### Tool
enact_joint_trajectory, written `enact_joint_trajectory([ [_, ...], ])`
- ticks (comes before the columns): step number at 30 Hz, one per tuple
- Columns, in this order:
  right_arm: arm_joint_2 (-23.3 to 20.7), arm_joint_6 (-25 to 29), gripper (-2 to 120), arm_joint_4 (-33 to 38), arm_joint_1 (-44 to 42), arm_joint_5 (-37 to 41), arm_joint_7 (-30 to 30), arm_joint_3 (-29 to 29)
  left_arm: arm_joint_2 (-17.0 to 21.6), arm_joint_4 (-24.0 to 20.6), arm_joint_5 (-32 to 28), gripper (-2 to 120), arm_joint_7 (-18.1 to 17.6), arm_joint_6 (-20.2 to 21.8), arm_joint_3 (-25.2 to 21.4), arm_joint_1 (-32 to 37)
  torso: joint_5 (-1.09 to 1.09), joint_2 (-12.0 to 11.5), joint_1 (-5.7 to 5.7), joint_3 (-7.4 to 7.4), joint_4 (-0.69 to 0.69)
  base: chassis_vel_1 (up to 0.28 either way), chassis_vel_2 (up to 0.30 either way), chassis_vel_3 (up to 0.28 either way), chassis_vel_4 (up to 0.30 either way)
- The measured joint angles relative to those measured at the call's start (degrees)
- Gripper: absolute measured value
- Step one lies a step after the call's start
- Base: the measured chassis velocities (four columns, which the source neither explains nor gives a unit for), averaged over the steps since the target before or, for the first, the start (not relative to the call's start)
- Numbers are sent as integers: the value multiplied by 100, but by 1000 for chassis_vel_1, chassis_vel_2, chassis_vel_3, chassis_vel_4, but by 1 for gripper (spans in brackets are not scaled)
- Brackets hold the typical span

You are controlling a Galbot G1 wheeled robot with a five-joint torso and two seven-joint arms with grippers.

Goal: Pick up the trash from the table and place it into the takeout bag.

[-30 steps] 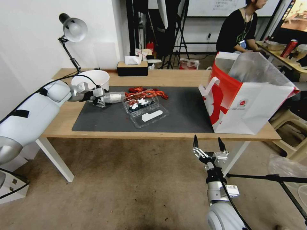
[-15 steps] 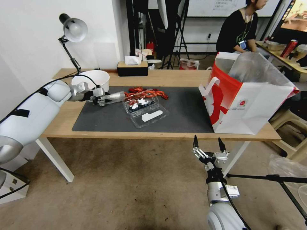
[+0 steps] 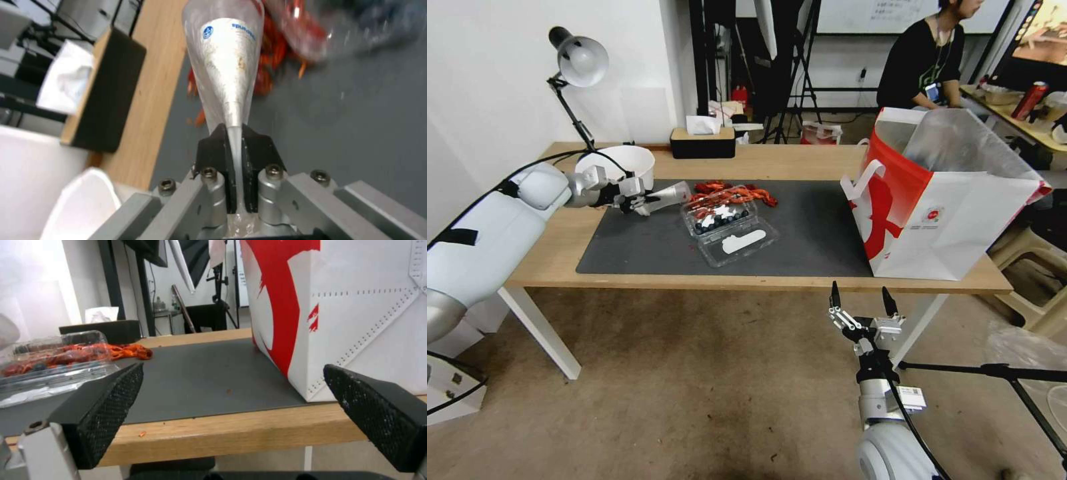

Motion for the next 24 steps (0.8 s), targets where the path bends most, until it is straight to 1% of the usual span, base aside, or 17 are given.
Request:
enact_joint_trajectory([
  [1, 0, 0, 100, 0, 0, 0, 0, 0, 0, 0, 0, 1, 0, 0, 0, 0, 0, 0, 0, 0, 0, 0, 0, 0, 0],
  [4, 0, -3, 100, -6, 3, -1, 0, -2, 18, -234, -223, 1, -46, 6, -24, 16, 0, 0, -1, -1, 0, 0, 0, 0, 0],
  [5, 0, -3, 100, -6, 3, -1, 0, -2, 18, -234, -223, 1, -46, 6, -24, 16, 0, 0, -1, -1, 0, 0, 0, 0, 0],
  [7, 2, -4, 100, -9, 3, -2, 0, -3, 18, -401, -412, 1, -121, 29, -20, 16, 1, 0, -2, -1, -1, 0, 0, 0, 0],
  [8, 2, -5, 100, -10, 4, -3, 1, -4, 9, -547, -635, 1, -227, 40, 28, 0, 1, 0, -2, -1, 0, 0, 0, 0, 0],
  [9, 2, -5, 100, -10, 4, -3, 1, -4, 9, -547, -635, 1, -227, 40, 28, 0, 1, 0, -2, -1, 0, 0, 0, 0, 0],
  [12, 0, -6, 100, -11, 4, -3, 3, -2, -46, -888, -1404, 1, -686, 40, 337, -144, 3, 1, -1, -1, -1, 0, 0, 0, 0],
  [13, 0, -6, 100, -11, 4, -3, 3, -2, -46, -888, -1404, 1, -686, 40, 337, -144, 3, 1, -1, -1, -1, 0, 0, 0, 0],
  [16, -1, -6, 100, -11, -4, -3, 8, 12, -123, -1121, -1993, 1, -1093, 39, 617, -267, 2, 1, -2, -1, -1, 0, 0, 0, 0],
  [17, -1, -6, 100, -11, -4, -3, 8, 12, -123, -1121, -1993, 1, -1093, 39, 617, -267, 2, 1, -2, -1, -1, 0, 0, 0, 0],
  [18, -4, -6, 100, -11, -12, -3, 9, 22, -175, -1256, -2310, 1, -1363, 37, 793, -349, 3, 1, -2, -2, -1, 0, 0, 0, 0],
  [20, -9, -4, 100, -10, -21, 0, 10, 33, -247, -1374, -2625, 1, -1646, 28, 966, -447, 2, 2, -2, -2, 0, 0, 0, 0, 0],
  [21, -9, -4, 100, -10, -21, 0, 10, 33, -247, -1374, -2625, 1, -1646, 28, 966, -447, 2, 2, -2, -2, 0, 0, 0, 0, 0],
  [23, -10, 1, 100, -10, -23, 3, 11, 40, -359, -1469, -2937, 1, -1981, -35, 1160, -578, 3, 2, -2, -2, 1, 0, 0, 0, 0],
  [24, -9, 5, 100, -12, -24, 3, 12, 40, -466, -1507, -3187, 1, -2198, -92, 1283, -671, 2, 2, -2, -2, 1, 0, 0, 0, 0],
])
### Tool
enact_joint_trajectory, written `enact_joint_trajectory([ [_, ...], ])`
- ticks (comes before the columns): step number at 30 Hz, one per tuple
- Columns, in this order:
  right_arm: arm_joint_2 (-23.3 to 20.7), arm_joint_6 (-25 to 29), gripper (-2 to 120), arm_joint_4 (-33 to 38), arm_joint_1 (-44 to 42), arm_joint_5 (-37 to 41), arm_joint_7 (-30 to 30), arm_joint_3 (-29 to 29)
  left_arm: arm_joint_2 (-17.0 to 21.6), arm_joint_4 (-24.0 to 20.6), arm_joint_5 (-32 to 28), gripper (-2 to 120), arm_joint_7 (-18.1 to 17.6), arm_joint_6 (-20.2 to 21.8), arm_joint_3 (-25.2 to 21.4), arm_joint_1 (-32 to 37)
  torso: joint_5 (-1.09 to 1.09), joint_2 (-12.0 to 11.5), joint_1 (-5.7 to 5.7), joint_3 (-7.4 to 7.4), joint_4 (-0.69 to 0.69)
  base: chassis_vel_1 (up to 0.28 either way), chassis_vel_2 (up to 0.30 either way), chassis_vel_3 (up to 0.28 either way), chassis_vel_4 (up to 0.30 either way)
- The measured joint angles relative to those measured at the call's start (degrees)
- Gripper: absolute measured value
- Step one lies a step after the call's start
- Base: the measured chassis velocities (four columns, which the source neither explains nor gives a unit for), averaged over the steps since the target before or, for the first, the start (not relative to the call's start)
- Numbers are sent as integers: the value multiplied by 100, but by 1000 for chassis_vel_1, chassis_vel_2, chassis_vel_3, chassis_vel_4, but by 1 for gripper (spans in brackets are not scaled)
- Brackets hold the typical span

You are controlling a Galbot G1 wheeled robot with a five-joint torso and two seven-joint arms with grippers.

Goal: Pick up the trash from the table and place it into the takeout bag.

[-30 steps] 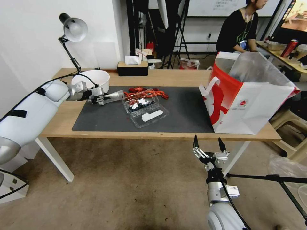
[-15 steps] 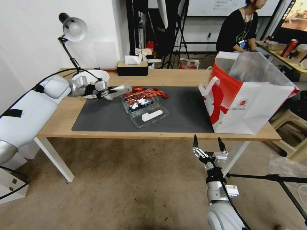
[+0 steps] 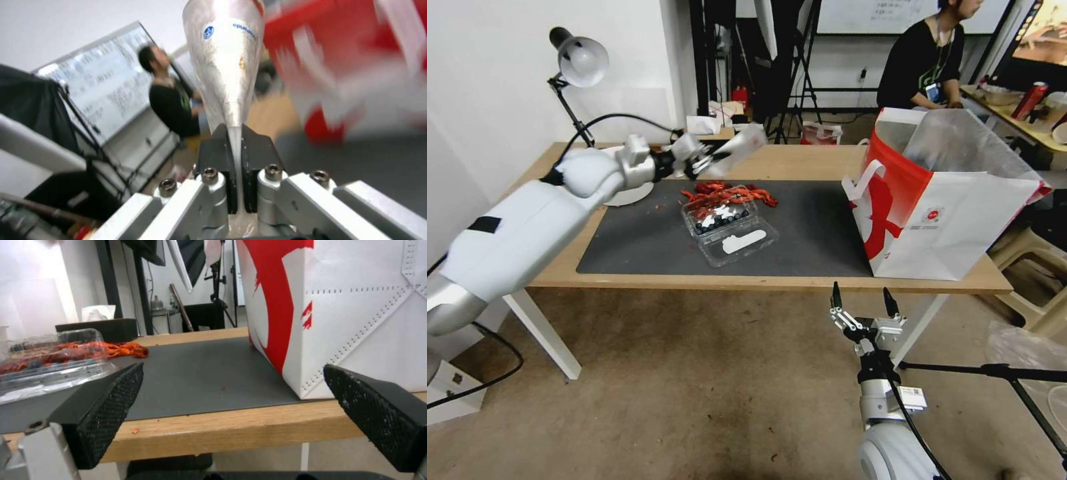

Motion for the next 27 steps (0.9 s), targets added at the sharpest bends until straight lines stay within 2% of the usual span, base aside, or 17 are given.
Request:
enact_joint_trajectory([
  [1, 0, 0, 100, 0, 0, 0, 0, 0, 0, 0, 0, 1, 0, 0, 0, 0, 0, 0, 0, 0, 0, 0, 0, 0, 0],
  [3, 14, 5, 100, -4, -1, 0, 1, 0, -373, -59, -580, 1, -465, -65, 293, -287, 1, 0, 0, 0, -2, 0, 0, 0, 0],
  [6, 17, 8, 100, -4, -7, 0, 2, 6, -562, -60, -762, 1, -601, -72, 401, -421, 1, 0, 0, 0, -2, 0, 0, 0, 0],
  [8, 18, 18, 100, -3, -22, 0, 4, 31, -954, -39, -1071, 1, -854, -73, 591, -672, 1, 0, 0, 0, 0, 0, 0, 0, 0],
  [13, 23, 26, 100, -3, -27, 0, 7, 49, -1314, -2, -1326, 1, -1124, -92, 792, -900, 2, 0, 0, 0, -3, 0, 0, 0, 0],
  [16, 44, 43, 100, -20, -23, 1, 8, 51, -1738, 20, -1675, 1, -1477, -106, 1046, -1190, 0, 0, 0, 0, -1, 0, 0, 0, 0],
  [21, 63, 57, 100, -40, -18, -4, 8, 46, -1951, 52, -1777, 1, -1598, -108, 1145, -1316, 0, 0, -1, 0, -1, 0, 0, 0, 0],
  [25, 70, 60, 100, -48, 2, -14, 7, 38, -2323, 193, -1878, 1, -1714, -126, 1378, -1476, 0, 0, -1, 0, 0, 0, 0, 0, 0],
  [27, 70, 60, 100, -48, 1, -14, 7, 38, -2384, 229, -1878, 1, -1717, -131, 1406, -1482, 0, 0, -1, 0, 0, 0, 0, 0, 0],
])
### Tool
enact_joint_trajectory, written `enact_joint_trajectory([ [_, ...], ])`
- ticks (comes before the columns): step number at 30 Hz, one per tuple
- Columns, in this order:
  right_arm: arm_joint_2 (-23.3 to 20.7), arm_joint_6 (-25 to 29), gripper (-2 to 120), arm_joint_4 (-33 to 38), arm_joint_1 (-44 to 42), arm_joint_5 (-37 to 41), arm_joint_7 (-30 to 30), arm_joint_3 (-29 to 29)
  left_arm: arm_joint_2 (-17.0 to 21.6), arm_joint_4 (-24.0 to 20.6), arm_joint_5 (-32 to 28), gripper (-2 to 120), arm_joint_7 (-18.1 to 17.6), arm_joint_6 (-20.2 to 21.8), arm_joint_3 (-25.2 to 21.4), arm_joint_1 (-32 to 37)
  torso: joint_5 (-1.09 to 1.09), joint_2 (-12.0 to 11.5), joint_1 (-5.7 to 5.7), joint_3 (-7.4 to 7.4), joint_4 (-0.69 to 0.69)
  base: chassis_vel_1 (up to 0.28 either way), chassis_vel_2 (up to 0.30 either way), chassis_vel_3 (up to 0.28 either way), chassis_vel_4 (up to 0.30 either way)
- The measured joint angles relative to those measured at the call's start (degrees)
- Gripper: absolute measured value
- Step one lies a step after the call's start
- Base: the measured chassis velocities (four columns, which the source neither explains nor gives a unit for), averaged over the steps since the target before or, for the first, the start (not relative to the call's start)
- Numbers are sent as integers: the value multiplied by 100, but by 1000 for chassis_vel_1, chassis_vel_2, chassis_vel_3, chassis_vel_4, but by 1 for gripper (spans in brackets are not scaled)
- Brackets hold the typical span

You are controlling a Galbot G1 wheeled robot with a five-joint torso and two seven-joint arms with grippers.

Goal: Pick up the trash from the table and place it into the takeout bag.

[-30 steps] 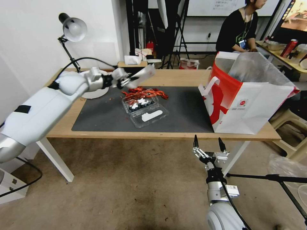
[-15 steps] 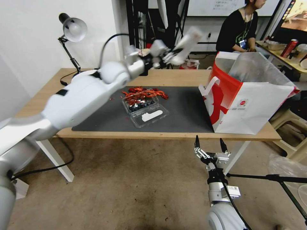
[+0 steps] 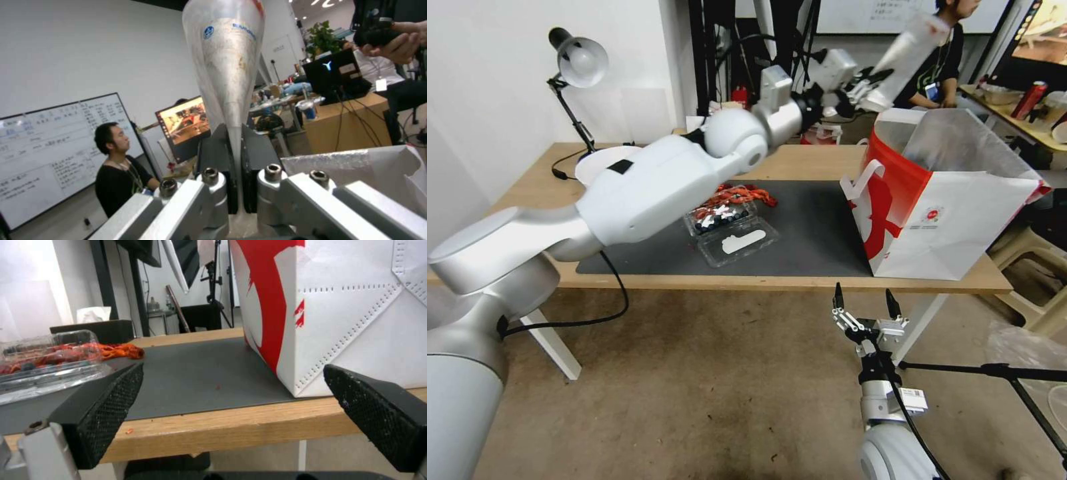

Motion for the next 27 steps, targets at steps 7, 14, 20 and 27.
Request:
enact_joint_trajectory([
  [7, -14, 12, 100, 9, -43, -1, 1, 25, -375, 251, -1, 1, -6, -40, 194, -19, 0, 0, 0, 0, 0, 0, 0, 0, 0],
  [14, 12, 26, 100, -15, -27, 2, 3, 39, -899, 677, 0, 1, 14, -109, 487, -115, 0, 0, 1, 0, 0, 0, 0, 0, 0],
  [20, 23, 30, 100, -24, -11, 14, 5, 46, -1207, 924, 31, 1, 17, -187, 693, -131, 1, 0, 0, 0, -2, 0, 0, 0, 0],
  [27, 1, 38, 100, -27, -10, 51, 7, 92, -1406, 1156, 199, 11, -3, -291, 771, -95, -1, 0, 1, 0, 0, 0, 0, 0, 0],
])
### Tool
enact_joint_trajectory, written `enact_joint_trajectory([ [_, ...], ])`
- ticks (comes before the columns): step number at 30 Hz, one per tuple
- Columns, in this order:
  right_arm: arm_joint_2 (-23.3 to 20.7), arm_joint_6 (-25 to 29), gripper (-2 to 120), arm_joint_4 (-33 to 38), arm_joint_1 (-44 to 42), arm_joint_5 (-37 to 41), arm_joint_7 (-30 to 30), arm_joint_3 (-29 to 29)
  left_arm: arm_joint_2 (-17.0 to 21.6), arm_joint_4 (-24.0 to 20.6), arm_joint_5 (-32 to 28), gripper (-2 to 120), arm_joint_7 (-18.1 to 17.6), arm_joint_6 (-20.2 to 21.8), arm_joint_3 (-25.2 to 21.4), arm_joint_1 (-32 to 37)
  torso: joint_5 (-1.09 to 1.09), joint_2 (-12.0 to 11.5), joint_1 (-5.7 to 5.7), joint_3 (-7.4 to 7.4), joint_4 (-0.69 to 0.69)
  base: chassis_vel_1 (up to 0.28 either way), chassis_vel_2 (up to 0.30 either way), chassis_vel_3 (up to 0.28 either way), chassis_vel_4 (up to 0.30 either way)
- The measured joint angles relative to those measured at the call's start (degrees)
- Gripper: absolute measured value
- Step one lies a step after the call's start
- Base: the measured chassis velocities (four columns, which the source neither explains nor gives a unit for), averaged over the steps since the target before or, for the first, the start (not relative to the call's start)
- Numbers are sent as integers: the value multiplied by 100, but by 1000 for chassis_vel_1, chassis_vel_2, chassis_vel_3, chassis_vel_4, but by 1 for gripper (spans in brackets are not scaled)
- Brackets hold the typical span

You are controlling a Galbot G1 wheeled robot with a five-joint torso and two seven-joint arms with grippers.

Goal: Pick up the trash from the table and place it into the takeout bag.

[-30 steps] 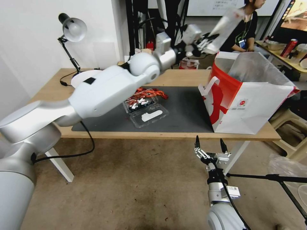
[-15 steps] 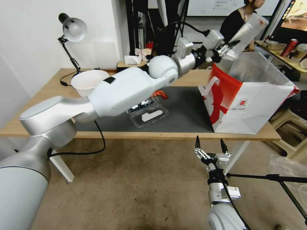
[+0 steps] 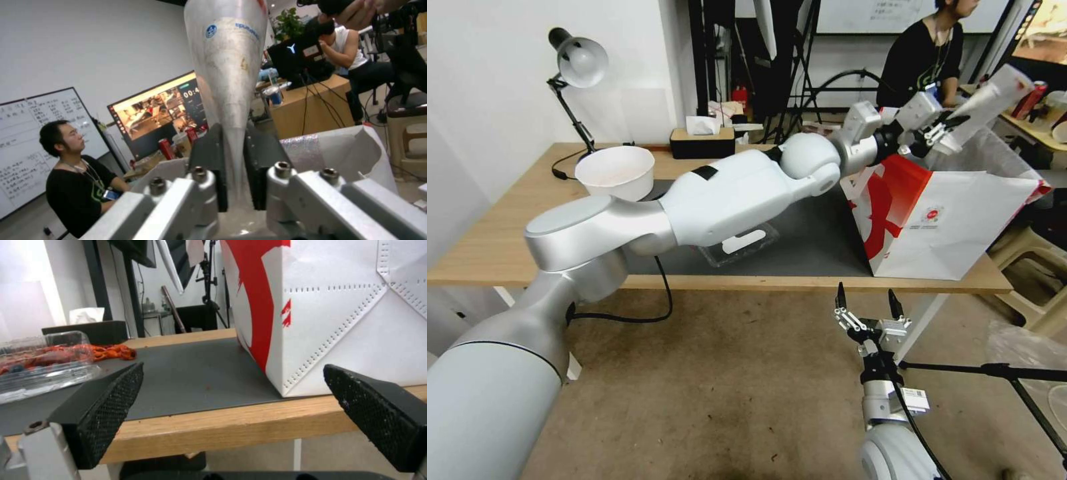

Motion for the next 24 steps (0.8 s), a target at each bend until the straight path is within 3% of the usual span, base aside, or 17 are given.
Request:
enact_joint_trajectory([
  [17, 16, 3, 100, -2, 5, 4, 1, -6, 140, -205, -16, 72, -218, -1, -51, -15, 0, 0, 0, 0, 0, 0, 0, 0, 0],
  [24, 16, 3, 100, 30, -5, -2, 3, -3, 512, -449, -216, 98, -496, 31, -546, 159, -1, 0, 0, 0, -2, 0, 0, 0, 0],
])
